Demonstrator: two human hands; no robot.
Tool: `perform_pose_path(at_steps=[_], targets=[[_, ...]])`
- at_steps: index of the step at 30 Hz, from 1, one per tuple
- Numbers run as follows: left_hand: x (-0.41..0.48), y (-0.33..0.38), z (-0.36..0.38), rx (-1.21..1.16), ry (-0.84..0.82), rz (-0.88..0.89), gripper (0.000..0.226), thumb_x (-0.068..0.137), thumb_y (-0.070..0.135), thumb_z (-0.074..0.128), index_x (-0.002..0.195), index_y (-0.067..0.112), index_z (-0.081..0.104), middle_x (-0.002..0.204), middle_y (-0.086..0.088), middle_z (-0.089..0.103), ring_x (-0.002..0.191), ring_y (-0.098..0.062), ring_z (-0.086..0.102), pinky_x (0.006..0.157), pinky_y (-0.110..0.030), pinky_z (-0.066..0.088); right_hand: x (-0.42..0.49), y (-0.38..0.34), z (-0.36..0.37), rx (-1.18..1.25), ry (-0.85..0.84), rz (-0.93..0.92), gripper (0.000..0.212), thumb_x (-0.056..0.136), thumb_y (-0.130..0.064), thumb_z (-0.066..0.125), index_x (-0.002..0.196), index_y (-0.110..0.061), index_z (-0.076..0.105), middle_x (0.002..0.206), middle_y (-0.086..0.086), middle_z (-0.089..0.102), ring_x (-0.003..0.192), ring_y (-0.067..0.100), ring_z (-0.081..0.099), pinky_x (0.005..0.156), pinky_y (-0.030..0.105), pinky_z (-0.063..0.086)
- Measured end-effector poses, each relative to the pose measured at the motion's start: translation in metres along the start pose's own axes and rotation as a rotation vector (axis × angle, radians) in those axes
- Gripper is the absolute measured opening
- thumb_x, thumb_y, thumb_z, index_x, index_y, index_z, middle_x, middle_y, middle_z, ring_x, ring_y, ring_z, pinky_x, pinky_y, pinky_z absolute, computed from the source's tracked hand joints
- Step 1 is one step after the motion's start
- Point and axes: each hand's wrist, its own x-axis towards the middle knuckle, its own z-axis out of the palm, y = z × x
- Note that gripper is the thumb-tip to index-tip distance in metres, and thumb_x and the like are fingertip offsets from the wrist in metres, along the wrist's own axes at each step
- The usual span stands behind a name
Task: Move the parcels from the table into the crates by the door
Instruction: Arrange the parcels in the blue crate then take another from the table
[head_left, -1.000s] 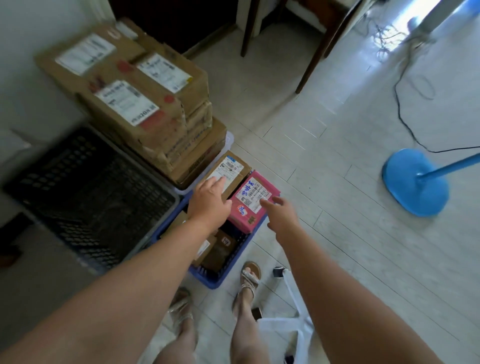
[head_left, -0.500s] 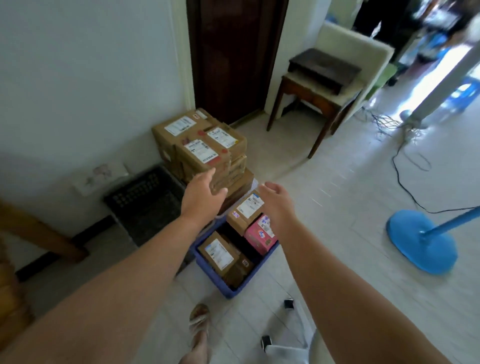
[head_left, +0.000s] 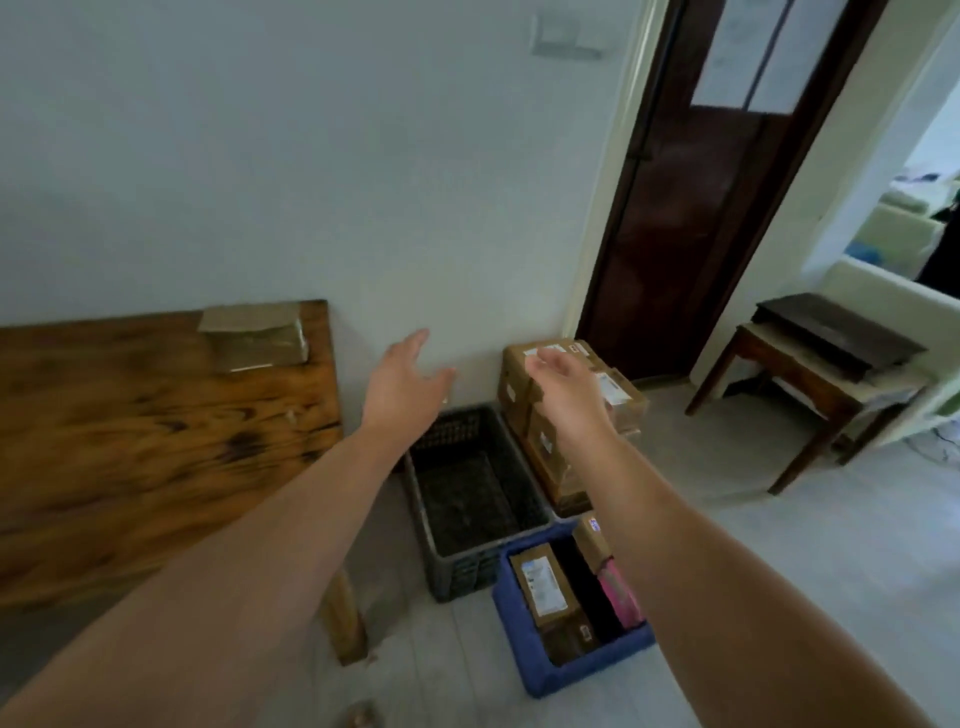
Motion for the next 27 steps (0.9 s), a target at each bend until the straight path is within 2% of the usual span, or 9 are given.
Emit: perform_pose_path(at_steps=[5, 8, 11, 13, 15, 17, 20, 24, 27], targets=[[-0.018, -0.036, -0.080, -0.014, 0.145, -0.075, 0.059, 0.089, 0.031, 0.061, 0.142, 0.018, 0.039, 0.143, -0.003, 0.045, 0.131, -0.017, 0.040, 0.109, -0.033, 0.032, -0.024, -0.016, 0.076, -0.008, -0.114, -0.047, 0.040, 0.092, -0.027, 0.059, 0.130, -0.012, 0.055, 0.129, 0.005, 0.058, 0.117, 0.020, 0.054, 0.103, 0.044, 0.043], [-0.024, -0.070, -0.131, -0.010, 0.232, -0.139, 0.057, 0.089, 0.034, 0.060, 0.141, 0.022, 0.040, 0.138, 0.001, 0.050, 0.124, -0.014, 0.047, 0.095, -0.028, 0.041, -0.040, -0.027, 0.134, -0.018, -0.198, -0.082, 0.039, 0.093, -0.024, 0.059, 0.129, -0.009, 0.055, 0.130, 0.008, 0.058, 0.117, 0.021, 0.054, 0.103, 0.044, 0.043], [-0.023, -0.104, -0.174, -0.059, 0.293, -0.214, 0.054, 0.089, 0.033, 0.060, 0.139, 0.024, 0.041, 0.133, 0.003, 0.053, 0.117, -0.012, 0.050, 0.082, -0.019, 0.040, -0.051, -0.035, 0.188, -0.058, -0.284, -0.097, 0.040, 0.093, -0.026, 0.058, 0.130, -0.011, 0.053, 0.131, 0.005, 0.056, 0.120, 0.020, 0.051, 0.105, 0.042, 0.041], [-0.018, -0.128, -0.200, -0.059, 0.324, -0.238, 0.054, 0.089, 0.034, 0.060, 0.139, 0.025, 0.041, 0.131, 0.005, 0.054, 0.115, -0.011, 0.051, 0.080, -0.018, 0.042, -0.055, -0.039, 0.224, -0.068, -0.312, -0.094, 0.040, 0.094, -0.029, 0.057, 0.130, -0.013, 0.053, 0.130, 0.004, 0.056, 0.119, 0.020, 0.052, 0.102, 0.042, 0.042], [-0.008, -0.151, -0.225, -0.045, 0.351, -0.257, 0.053, 0.089, 0.035, 0.060, 0.138, 0.026, 0.041, 0.129, 0.005, 0.055, 0.112, -0.009, 0.051, 0.085, -0.024, 0.046, -0.053, -0.042, 0.260, -0.076, -0.314, -0.080, 0.040, 0.093, -0.031, 0.058, 0.129, -0.014, 0.054, 0.129, 0.005, 0.057, 0.117, 0.021, 0.054, 0.101, 0.044, 0.044], [0.005, -0.174, -0.246, -0.037, 0.347, -0.270, 0.054, 0.089, 0.036, 0.060, 0.139, 0.026, 0.041, 0.129, 0.005, 0.055, 0.111, -0.009, 0.051, 0.088, -0.028, 0.048, -0.050, -0.044, 0.292, -0.093, -0.311, -0.057, 0.041, 0.093, -0.033, 0.058, 0.130, -0.016, 0.053, 0.129, 0.005, 0.057, 0.116, 0.021, 0.054, 0.100, 0.043, 0.045], [0.034, -0.208, -0.272, -0.036, 0.319, -0.279, 0.054, 0.089, 0.036, 0.060, 0.139, 0.027, 0.041, 0.130, 0.005, 0.055, 0.113, -0.011, 0.052, 0.082, -0.023, 0.044, -0.038, -0.043, 0.336, -0.106, -0.290, -0.018, 0.044, 0.094, -0.034, 0.057, 0.134, -0.018, 0.049, 0.133, 0.003, 0.053, 0.119, 0.022, 0.051, 0.096, 0.039, 0.047], [0.069, -0.243, -0.289, -0.023, 0.262, -0.295, 0.055, 0.089, 0.036, 0.060, 0.139, 0.026, 0.040, 0.130, 0.005, 0.055, 0.112, -0.011, 0.053, 0.081, -0.022, 0.043, -0.017, -0.040, 0.371, -0.128, -0.220, 0.049, 0.044, 0.094, -0.032, 0.057, 0.134, -0.017, 0.049, 0.132, 0.004, 0.054, 0.117, 0.022, 0.051, 0.096, 0.039, 0.047], [0.093, -0.263, -0.289, -0.013, 0.232, -0.336, 0.055, 0.089, 0.036, 0.060, 0.139, 0.025, 0.040, 0.129, 0.003, 0.055, 0.112, -0.012, 0.053, 0.085, -0.026, 0.044, 0.001, -0.032, 0.385, -0.124, -0.204, 0.095, 0.044, 0.094, -0.030, 0.058, 0.133, -0.014, 0.049, 0.105, -0.006, 0.058, 0.089, 0.010, 0.055, 0.077, 0.031, 0.048]])
